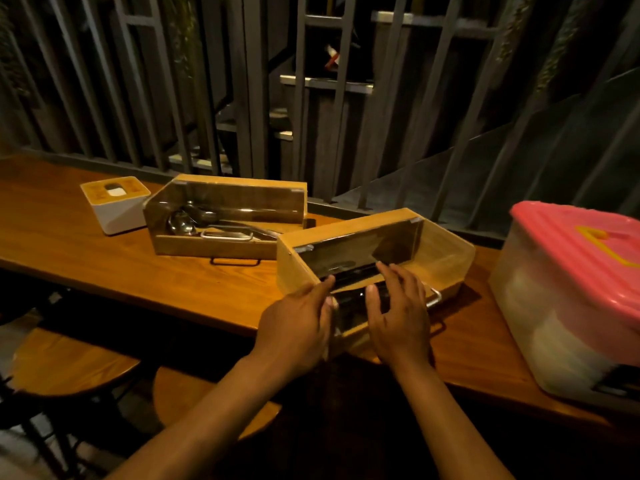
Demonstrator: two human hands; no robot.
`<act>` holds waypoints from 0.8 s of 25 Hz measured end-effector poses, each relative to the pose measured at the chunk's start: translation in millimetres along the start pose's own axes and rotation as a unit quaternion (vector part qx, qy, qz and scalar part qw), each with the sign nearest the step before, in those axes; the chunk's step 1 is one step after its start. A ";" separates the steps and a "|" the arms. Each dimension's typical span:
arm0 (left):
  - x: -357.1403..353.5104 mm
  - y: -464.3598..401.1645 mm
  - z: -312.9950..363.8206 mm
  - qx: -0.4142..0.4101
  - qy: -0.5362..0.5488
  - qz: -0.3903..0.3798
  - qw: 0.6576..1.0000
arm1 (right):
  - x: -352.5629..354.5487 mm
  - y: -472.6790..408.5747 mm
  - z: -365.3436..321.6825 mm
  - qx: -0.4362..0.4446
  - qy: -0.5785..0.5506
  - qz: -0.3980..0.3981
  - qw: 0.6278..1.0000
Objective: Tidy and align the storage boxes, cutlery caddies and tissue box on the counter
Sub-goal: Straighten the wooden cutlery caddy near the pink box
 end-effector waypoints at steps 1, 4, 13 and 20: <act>2.3 -1.6 0.2 0.004 0.037 0.008 0.999 | 0.8 2.9 -3.5 0.008 0.003 -0.021 1.000; 1.8 -33.6 -26.7 0.087 0.102 0.101 0.986 | -1.0 15.3 -9.4 0.070 0.067 -0.073 0.993; -53.6 -92.5 -52.9 0.160 0.151 0.028 0.975 | 29.8 14.6 14.5 0.094 0.083 -0.121 0.985; -75.2 -66.9 31.6 0.152 0.064 -0.014 0.986 | 110.6 10.9 84.8 0.010 0.067 -0.102 0.993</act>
Point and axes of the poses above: each hand's wrist, its own y-axis away from the middle knuckle, its own x-axis out of the back of the hand, z = x × y, the point moved 1 cm from there along -y, towards the middle knuckle, and after that the axes turned 7 degrees about z, right-handed, at the moved point
